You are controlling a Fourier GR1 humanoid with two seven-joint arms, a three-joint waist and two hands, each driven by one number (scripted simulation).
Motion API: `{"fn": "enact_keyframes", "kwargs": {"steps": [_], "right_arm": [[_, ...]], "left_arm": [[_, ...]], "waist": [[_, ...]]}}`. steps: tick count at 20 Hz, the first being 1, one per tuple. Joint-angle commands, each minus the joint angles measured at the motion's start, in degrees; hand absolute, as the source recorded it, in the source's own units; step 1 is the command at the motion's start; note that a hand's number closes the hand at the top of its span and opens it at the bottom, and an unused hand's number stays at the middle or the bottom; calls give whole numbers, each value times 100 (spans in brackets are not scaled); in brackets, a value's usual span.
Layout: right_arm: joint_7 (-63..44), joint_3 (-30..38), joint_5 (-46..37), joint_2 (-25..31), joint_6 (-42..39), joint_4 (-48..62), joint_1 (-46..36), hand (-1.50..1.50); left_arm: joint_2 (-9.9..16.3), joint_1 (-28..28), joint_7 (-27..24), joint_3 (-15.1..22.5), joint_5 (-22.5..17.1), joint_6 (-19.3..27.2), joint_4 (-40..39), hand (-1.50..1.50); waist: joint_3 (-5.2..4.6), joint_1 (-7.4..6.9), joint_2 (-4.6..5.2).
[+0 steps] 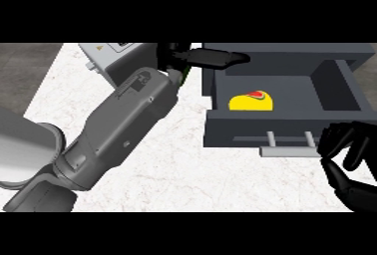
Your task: Pick up the cup, place it into the drawer and close the drawer
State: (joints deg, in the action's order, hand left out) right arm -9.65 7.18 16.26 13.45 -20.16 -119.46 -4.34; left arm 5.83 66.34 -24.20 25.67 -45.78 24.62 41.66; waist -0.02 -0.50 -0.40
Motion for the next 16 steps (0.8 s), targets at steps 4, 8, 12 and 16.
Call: {"fn": "enact_keyframes", "kwargs": {"steps": [4,8,12,16], "right_arm": [[104,-463,-1074,64,-93,-58,157,150],[3,-696,-1540,58,-34,57,105,150],[61,-682,-1780,55,-24,-84,510,150],[881,-1028,-2849,154,-18,927,71,150]], "left_arm": [[769,-1292,401,-126,-41,81,1449,-150],[1367,-2202,781,-153,-117,159,2690,-150],[1847,-3342,769,-287,-151,-9,3676,-150],[2051,-3680,678,-630,-191,-461,3667,-150]], "waist": [[-2,-108,-4],[0,-156,-13],[1,-74,-4],[3,-59,38]]}}
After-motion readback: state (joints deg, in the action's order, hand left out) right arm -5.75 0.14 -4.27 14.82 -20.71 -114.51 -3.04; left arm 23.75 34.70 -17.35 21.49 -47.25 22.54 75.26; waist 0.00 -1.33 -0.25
